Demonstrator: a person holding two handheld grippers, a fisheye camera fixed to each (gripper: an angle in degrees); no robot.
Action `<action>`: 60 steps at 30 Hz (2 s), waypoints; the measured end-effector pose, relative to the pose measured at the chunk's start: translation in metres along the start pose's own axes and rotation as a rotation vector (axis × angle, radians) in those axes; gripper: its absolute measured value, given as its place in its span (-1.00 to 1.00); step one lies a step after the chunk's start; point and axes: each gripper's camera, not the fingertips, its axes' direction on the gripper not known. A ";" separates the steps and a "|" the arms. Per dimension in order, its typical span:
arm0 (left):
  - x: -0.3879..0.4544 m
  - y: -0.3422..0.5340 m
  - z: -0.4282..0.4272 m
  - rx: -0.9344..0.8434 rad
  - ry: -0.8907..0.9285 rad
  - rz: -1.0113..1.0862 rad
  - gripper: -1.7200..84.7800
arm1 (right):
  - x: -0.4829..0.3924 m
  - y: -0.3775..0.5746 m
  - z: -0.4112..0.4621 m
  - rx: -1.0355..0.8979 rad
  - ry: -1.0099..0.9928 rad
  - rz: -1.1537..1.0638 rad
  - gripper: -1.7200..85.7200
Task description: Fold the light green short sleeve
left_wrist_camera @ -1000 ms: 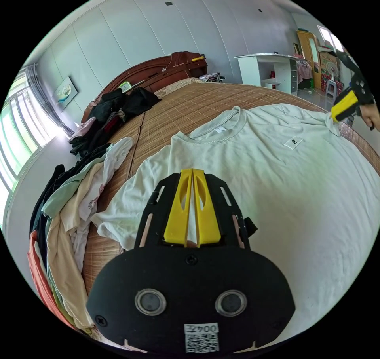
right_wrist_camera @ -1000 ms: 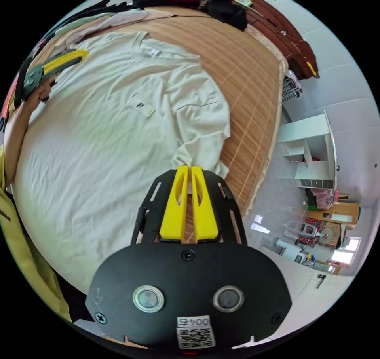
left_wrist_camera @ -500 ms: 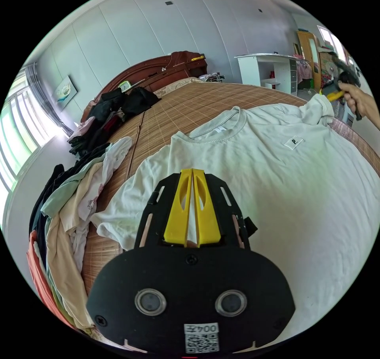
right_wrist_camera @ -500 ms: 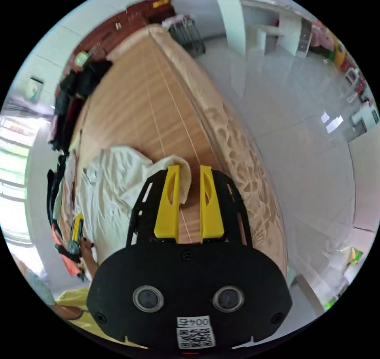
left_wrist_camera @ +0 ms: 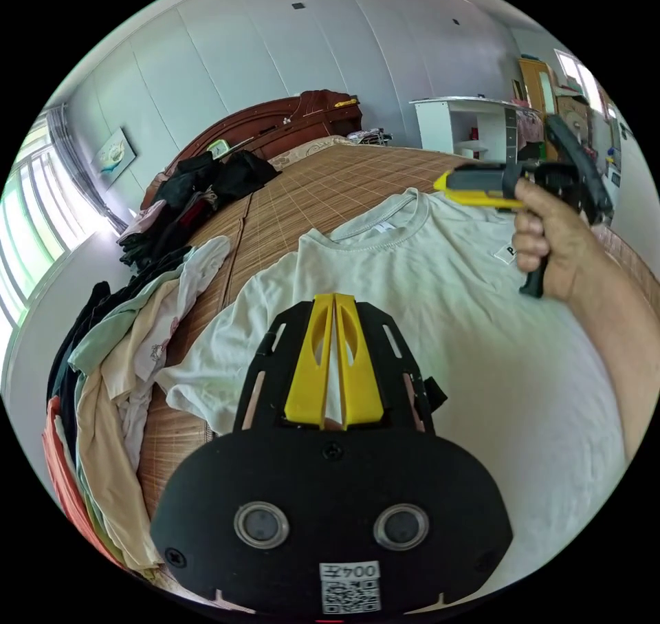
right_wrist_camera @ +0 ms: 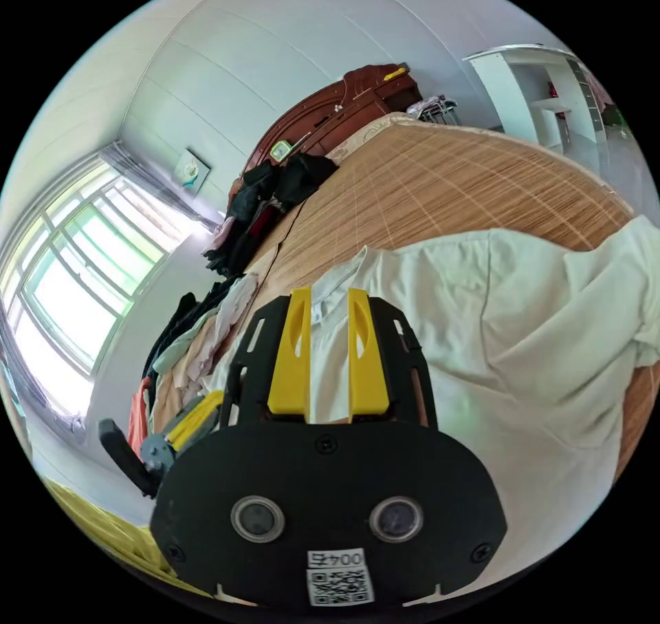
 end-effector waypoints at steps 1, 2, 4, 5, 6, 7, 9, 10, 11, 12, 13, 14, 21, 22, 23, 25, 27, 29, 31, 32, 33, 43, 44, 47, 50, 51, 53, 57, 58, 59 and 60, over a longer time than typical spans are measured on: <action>-0.003 -0.002 0.000 0.002 0.006 -0.021 -0.95 | 0.014 -0.002 0.005 -0.017 -0.066 0.010 -0.80; -0.008 -0.005 0.000 0.004 0.022 -0.047 -0.95 | 0.019 -0.003 0.006 -0.009 -0.091 0.005 -0.81; -0.007 -0.012 0.000 0.006 0.039 -0.039 -0.94 | 0.037 0.000 0.011 0.002 -0.125 0.005 -0.83; 0.001 -0.019 0.000 0.001 0.038 -0.003 -0.94 | 0.040 0.002 0.012 0.008 -0.134 -0.001 -0.83; 0.012 -0.026 0.001 -0.008 0.019 0.049 -0.94 | 0.044 0.005 0.011 0.023 -0.148 -0.021 -0.84; 0.018 -0.030 0.002 -0.011 0.000 0.082 -0.94 | 0.047 0.007 0.013 0.030 -0.159 -0.041 -0.86; 0.043 -0.039 0.005 -0.022 -0.072 0.232 -0.94 | 0.054 0.008 0.017 0.023 -0.176 -0.058 -0.87; 0.064 -0.044 0.012 -0.068 -0.119 0.379 -0.94 | 0.058 0.009 0.019 0.021 -0.186 -0.065 -0.89; 0.084 -0.048 0.024 -0.165 -0.179 0.516 -0.94 | 0.060 0.010 0.020 0.025 -0.188 -0.068 -0.90; 0.099 -0.051 0.035 -0.253 -0.230 0.595 -0.94 | 0.064 0.011 0.021 0.033 -0.193 -0.074 -0.92; 0.104 -0.053 0.035 -0.250 -0.249 0.622 -0.94 | 0.067 0.012 0.022 0.033 -0.197 -0.084 -0.94; 0.114 -0.058 0.038 -0.269 -0.275 0.685 -0.94 | 0.069 0.012 0.024 0.031 -0.199 -0.088 -0.95; 0.126 -0.095 0.049 -0.334 -0.238 0.865 -0.94 | 0.088 0.013 0.036 0.035 -0.222 -0.094 -0.98; 0.123 -0.106 0.051 -0.351 -0.207 0.860 -0.94 | 0.091 0.012 0.038 0.036 -0.225 -0.094 -0.98; 0.119 -0.119 0.053 -0.375 -0.166 0.828 -0.94 | 0.092 0.012 0.039 0.037 -0.227 -0.094 -0.98; 0.111 -0.137 0.058 -0.415 -0.102 0.765 -0.94 | 0.097 0.011 0.043 0.037 -0.233 -0.093 -0.98; 0.105 -0.148 0.061 -0.405 -0.065 0.708 -0.93 | 0.101 0.009 0.046 0.041 -0.241 -0.089 -0.98; 0.104 -0.158 0.060 -0.401 -0.064 0.782 -0.91 | 0.105 0.008 0.049 0.046 -0.249 -0.086 -0.98; 0.093 -0.175 0.054 -0.375 -0.109 0.842 -0.86 | 0.107 0.006 0.053 0.049 -0.252 -0.088 -0.98; 0.076 -0.190 0.051 -0.347 -0.149 0.862 -0.82 | 0.108 0.005 0.054 0.049 -0.253 -0.089 -0.98; 0.065 -0.198 0.052 -0.346 -0.164 0.870 -0.81 | 0.109 0.004 0.056 0.049 -0.255 -0.090 -0.98; 0.001 -0.296 0.154 -0.629 -0.081 1.261 -0.74 | 0.112 -0.008 0.075 0.043 -0.256 -0.092 -0.98; 0.006 -0.302 0.166 -0.667 -0.054 1.285 -0.74 | 0.112 -0.009 0.076 0.044 -0.257 -0.091 -0.98; 0.013 -0.318 0.188 -0.703 -0.039 1.320 -0.74 | 0.111 -0.012 0.080 0.045 -0.256 -0.092 -0.98; 0.021 -0.324 0.206 -0.752 -0.018 1.345 -0.74 | 0.110 -0.016 0.084 0.045 -0.257 -0.091 -0.98; 0.022 -0.324 0.209 -0.758 -0.015 1.354 -0.74 | 0.110 -0.017 0.086 0.044 -0.258 -0.090 -0.98; 0.024 -0.333 0.217 -0.789 0.005 1.357 -0.75 | 0.109 -0.019 0.089 0.044 -0.256 -0.091 -0.98; 0.022 -0.339 0.225 -0.839 0.066 1.337 -0.81 | 0.107 -0.023 0.094 0.043 -0.255 -0.090 -0.98; 0.023 -0.339 0.225 -0.845 0.073 1.333 -0.84 | 0.107 -0.024 0.095 0.043 -0.254 -0.089 -0.98; 0.022 -0.338 0.225 -0.837 0.057 1.332 -0.86 | 0.107 -0.025 0.096 0.043 -0.254 -0.089 -0.98; 0.018 -0.337 0.227 -0.833 -0.014 1.330 -0.88 | 0.106 -0.026 0.097 0.043 -0.254 -0.088 -0.98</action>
